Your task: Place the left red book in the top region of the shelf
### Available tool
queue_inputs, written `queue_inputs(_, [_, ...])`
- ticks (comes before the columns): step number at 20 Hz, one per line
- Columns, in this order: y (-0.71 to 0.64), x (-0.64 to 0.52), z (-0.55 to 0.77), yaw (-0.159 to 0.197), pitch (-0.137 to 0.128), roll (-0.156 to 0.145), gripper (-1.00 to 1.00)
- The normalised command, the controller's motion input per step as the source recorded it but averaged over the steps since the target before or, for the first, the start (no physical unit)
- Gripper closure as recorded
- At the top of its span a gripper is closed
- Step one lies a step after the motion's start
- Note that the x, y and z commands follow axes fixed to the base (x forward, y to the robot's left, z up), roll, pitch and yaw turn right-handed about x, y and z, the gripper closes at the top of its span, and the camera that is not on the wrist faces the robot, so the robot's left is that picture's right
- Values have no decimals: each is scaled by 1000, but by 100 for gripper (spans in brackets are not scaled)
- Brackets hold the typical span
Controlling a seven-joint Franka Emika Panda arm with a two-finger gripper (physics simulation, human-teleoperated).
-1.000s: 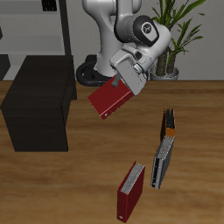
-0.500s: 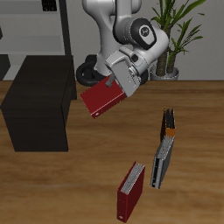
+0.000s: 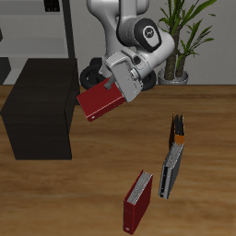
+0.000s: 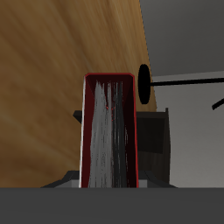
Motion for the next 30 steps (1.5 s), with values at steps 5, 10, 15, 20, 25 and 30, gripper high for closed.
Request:
queue_inputs(5, [-147,43,46,-12,-10,-32,100])
queue_inputs(10, [-149,100,-2,-14,15,-9,100])
queue_inputs(15, [-69,10,-59,5,-11,-2,100])
queue_inputs(20, [-18,-20,-49,0,1,-8,100])
queue_inputs(25, [-99,94,-99,-3,18,-10,100])
queue_inputs(30, [-137,45,-119,6,24,-12,100])
